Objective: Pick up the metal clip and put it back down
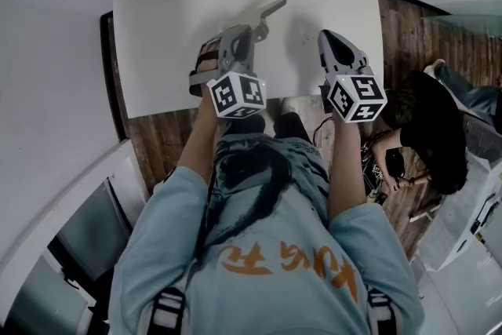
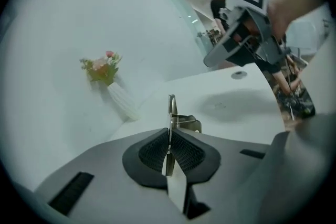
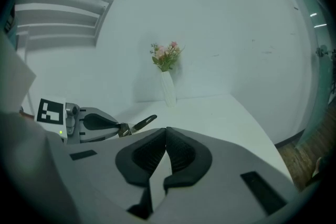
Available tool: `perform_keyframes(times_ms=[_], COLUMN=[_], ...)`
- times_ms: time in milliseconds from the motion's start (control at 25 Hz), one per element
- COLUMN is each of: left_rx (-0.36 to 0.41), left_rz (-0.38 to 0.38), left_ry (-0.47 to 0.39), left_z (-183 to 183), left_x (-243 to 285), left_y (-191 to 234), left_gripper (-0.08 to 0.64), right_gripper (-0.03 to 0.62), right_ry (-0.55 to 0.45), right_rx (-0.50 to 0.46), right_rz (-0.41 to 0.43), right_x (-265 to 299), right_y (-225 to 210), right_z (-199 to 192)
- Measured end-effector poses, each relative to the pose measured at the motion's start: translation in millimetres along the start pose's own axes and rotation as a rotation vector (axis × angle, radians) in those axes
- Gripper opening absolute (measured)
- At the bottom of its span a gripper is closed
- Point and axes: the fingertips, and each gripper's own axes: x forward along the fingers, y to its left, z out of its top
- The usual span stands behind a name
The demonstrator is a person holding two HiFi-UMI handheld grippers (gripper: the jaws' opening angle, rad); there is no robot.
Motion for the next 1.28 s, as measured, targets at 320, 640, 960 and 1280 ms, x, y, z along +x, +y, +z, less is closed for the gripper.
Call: perform_keyframes(times_ms=[320, 640, 960, 1280], left_rx=[-0.419, -0.640, -0.635, -0.561], left_rz=[0.032, 0.061, 0.056, 0.010], left_ry=[-0.164, -0.280, -0.302, -0.245], left_z=[56.4, 98.8, 119.8, 125.2], left_x=[-15.9, -29.1, -13.8, 41.2], left_y=[51.1, 82.3, 91.1, 90.3], left_gripper=[0.038, 0.038, 0.038, 0.038], right_gripper=[0.012, 0.012, 0.012, 0.012], right_ry=[-0.096, -0.188, -0.184, -0.138], right_rx=[-0.022, -0.046, -0.059, -0.035], right_rz=[-0.027, -0.055, -0.059, -0.120], right_x=[-11.7, -23.5, -23.7, -36.6], right_y=[-8.8, -21.8, -40.5, -83.7], right_z=[40.0, 82.7, 94.5, 83.1])
